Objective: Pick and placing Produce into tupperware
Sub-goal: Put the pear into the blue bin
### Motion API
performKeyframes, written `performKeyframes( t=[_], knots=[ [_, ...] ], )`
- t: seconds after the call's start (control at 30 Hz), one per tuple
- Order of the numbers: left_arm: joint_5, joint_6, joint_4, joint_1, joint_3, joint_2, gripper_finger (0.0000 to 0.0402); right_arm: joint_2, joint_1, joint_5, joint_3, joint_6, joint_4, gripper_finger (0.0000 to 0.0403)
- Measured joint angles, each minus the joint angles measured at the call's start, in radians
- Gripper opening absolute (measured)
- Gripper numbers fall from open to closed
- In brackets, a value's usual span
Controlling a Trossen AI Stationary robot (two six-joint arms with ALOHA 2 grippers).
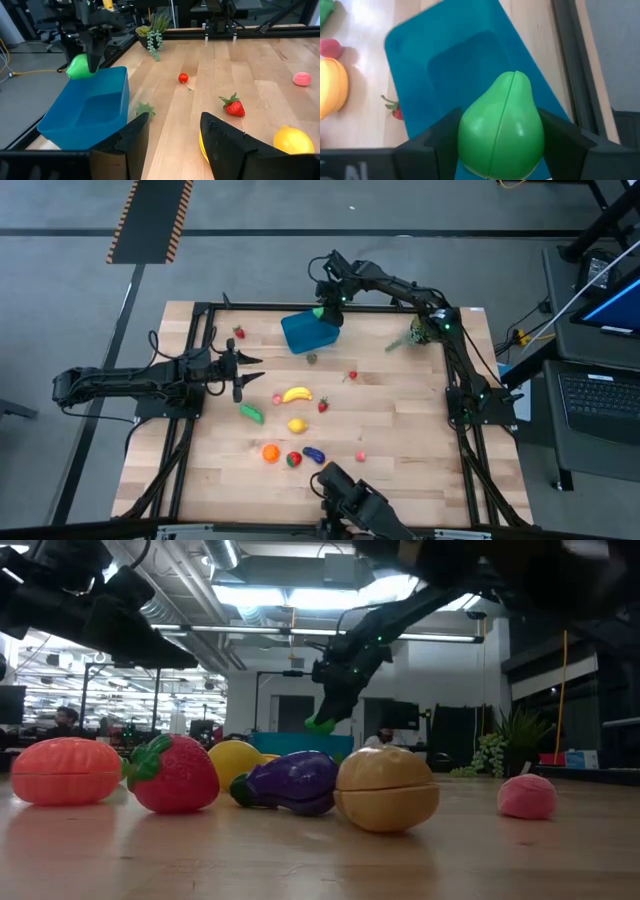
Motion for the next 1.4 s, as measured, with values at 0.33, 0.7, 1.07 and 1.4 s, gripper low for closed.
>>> performKeyframes(
  t=[0.33, 0.7, 1.07, 1.4],
  knots=[
    [0.0, 0.006, -0.006, 0.0, 0.0, 0.0, 0.017, 0.032, 0.0, -0.007, 0.0, 0.003, 0.017, 0.0224],
    [0.0, 0.007, -0.006, 0.0, 0.0, 0.0, 0.017, 0.032, 0.006, -0.009, 0.0, 0.003, 0.022, 0.0224],
    [0.0, 0.007, -0.014, 0.0, 0.0, 0.0, 0.017, 0.068, 0.019, 0.015, 0.0, 0.003, 0.01, 0.0224],
    [-0.001, 0.008, -0.029, 0.0, 0.0, 0.0, 0.017, 0.066, 0.019, 0.024, -0.001, 0.002, 0.033, 0.0239]
  ],
)
